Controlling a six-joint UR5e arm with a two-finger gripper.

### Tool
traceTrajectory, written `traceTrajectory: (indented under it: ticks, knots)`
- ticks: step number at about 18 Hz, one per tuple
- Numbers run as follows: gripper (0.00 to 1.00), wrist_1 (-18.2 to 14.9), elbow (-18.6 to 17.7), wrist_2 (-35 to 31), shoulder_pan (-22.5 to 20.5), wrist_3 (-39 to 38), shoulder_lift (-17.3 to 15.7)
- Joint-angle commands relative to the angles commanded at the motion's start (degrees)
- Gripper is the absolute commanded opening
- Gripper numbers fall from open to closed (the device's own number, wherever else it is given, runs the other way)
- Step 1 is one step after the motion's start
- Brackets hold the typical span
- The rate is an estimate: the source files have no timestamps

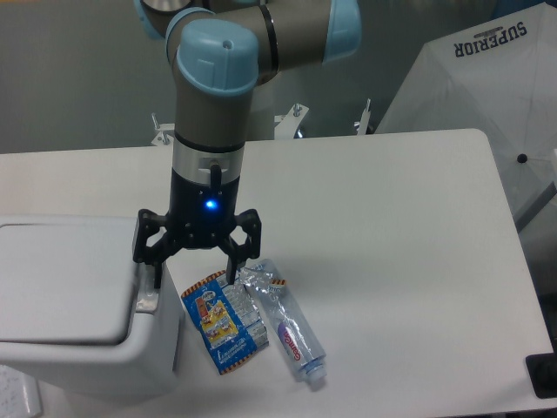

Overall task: Open the trash can
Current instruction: 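Raise the gripper away as the trash can lid swings open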

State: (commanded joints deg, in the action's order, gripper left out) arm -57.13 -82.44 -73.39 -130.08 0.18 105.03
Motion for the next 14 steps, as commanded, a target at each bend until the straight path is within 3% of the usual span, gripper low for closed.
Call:
traceTrajectory:
  ticks: [3,8,14]
  knots:
    - [1.0,0.0,0.4,-0.7,0.0,0.0,0.1]
    - [1.0,0.2,4.2,-1.0,-0.7,0.6,0.0]
    - [1.0,3.9,4.9,-8.3,-9.6,7.9,0.1]
